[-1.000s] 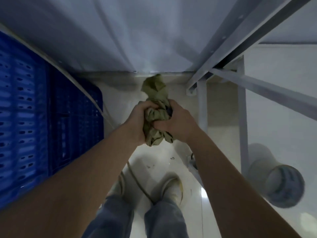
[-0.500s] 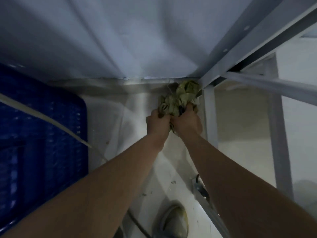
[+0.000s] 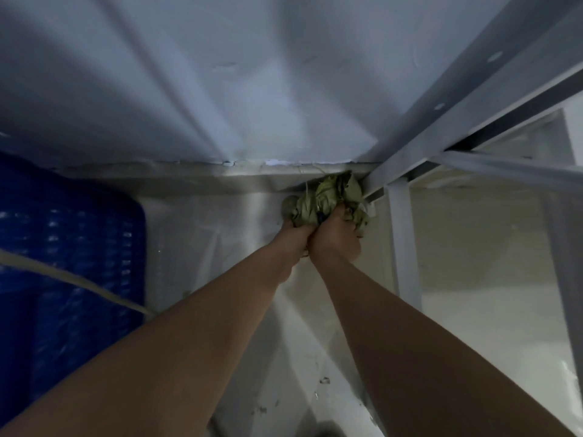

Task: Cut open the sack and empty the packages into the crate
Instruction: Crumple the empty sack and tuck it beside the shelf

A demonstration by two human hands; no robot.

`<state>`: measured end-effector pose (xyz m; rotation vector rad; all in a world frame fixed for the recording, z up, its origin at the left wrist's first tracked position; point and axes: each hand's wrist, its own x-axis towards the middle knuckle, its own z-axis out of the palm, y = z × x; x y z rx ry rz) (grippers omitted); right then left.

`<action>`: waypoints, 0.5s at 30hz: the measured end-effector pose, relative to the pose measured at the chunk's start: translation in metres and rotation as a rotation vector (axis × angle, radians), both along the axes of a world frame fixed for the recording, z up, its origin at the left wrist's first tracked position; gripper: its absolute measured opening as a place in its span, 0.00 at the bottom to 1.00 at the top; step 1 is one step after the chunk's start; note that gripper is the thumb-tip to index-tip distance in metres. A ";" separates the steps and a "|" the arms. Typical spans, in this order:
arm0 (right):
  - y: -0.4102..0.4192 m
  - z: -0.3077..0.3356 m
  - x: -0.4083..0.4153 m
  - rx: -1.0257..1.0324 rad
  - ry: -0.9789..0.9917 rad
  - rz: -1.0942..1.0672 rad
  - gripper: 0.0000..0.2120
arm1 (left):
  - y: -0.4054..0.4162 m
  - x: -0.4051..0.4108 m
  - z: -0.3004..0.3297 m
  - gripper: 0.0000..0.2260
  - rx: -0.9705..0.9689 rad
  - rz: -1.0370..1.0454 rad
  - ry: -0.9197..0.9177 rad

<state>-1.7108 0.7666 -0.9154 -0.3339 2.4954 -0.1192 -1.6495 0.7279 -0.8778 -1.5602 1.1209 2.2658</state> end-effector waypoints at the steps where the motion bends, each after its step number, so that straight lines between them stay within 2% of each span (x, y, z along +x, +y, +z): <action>1: 0.000 0.001 -0.001 0.006 -0.014 -0.002 0.26 | -0.002 0.002 -0.002 0.24 -0.005 -0.019 -0.018; 3: -0.002 0.005 -0.010 0.004 -0.092 0.049 0.33 | -0.007 0.006 -0.007 0.24 0.007 -0.016 -0.057; 6: -0.001 0.017 -0.024 -0.151 -0.394 0.068 0.47 | -0.014 0.006 -0.006 0.26 -0.003 -0.035 -0.093; 7: 0.002 0.021 -0.029 -0.224 -0.477 0.014 0.46 | -0.015 0.006 -0.006 0.26 -0.011 -0.026 -0.098; 10: 0.015 0.039 -0.038 -0.372 -0.705 -0.171 0.31 | -0.017 0.003 -0.004 0.23 -0.073 0.005 -0.147; 12: 0.022 0.048 -0.041 -0.339 -0.688 -0.124 0.30 | -0.018 0.006 -0.008 0.24 -0.140 0.001 -0.181; 15: 0.019 0.058 -0.037 -0.134 -0.386 0.133 0.33 | -0.019 0.012 -0.012 0.29 -0.199 0.007 -0.210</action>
